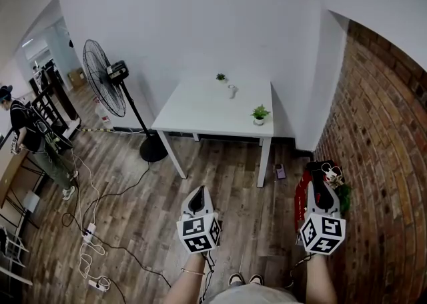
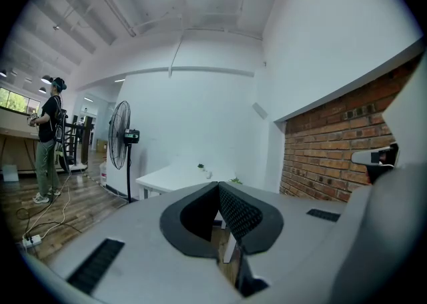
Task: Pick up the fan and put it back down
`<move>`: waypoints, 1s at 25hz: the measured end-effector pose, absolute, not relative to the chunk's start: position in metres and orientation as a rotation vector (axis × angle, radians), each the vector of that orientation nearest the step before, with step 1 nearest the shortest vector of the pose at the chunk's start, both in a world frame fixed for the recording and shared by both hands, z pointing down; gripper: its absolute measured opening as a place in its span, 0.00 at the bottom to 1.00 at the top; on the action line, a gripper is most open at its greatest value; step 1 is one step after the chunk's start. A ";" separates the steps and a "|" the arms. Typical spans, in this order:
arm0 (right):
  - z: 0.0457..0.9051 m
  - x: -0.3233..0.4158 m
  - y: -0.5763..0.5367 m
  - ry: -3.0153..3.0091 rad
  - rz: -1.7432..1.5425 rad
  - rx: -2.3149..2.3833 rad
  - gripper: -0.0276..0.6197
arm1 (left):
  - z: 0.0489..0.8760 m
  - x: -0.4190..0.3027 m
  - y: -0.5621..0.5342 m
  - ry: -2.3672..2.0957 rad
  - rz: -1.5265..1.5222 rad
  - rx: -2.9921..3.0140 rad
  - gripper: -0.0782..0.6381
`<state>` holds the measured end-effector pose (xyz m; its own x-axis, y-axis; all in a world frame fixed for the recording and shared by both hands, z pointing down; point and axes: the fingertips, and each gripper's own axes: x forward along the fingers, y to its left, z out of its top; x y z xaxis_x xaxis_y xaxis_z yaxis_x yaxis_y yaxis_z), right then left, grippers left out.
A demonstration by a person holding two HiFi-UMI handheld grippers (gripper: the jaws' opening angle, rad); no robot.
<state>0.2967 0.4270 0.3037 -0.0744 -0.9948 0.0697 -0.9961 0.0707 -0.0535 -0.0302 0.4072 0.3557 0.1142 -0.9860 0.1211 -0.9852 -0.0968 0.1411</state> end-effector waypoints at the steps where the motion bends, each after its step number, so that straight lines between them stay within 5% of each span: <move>1: 0.304 0.297 0.427 -2.289 0.137 2.128 0.21 | 0.356 -0.030 0.408 -1.976 -0.007 2.198 0.13; 12: 0.308 0.286 0.428 -2.287 0.156 2.134 0.36 | 0.360 -0.048 0.409 -1.987 -0.002 2.171 0.13; 25: 0.318 0.270 0.425 -2.223 0.182 2.182 0.36 | 0.363 -0.076 0.394 -1.968 -0.023 2.185 0.13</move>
<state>0.2705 0.4252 0.3184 -0.0220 -0.9951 0.0964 -0.9975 0.0154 -0.0682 -0.0758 0.3944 0.3633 0.1132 -0.9861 0.1220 -0.9830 -0.0933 0.1581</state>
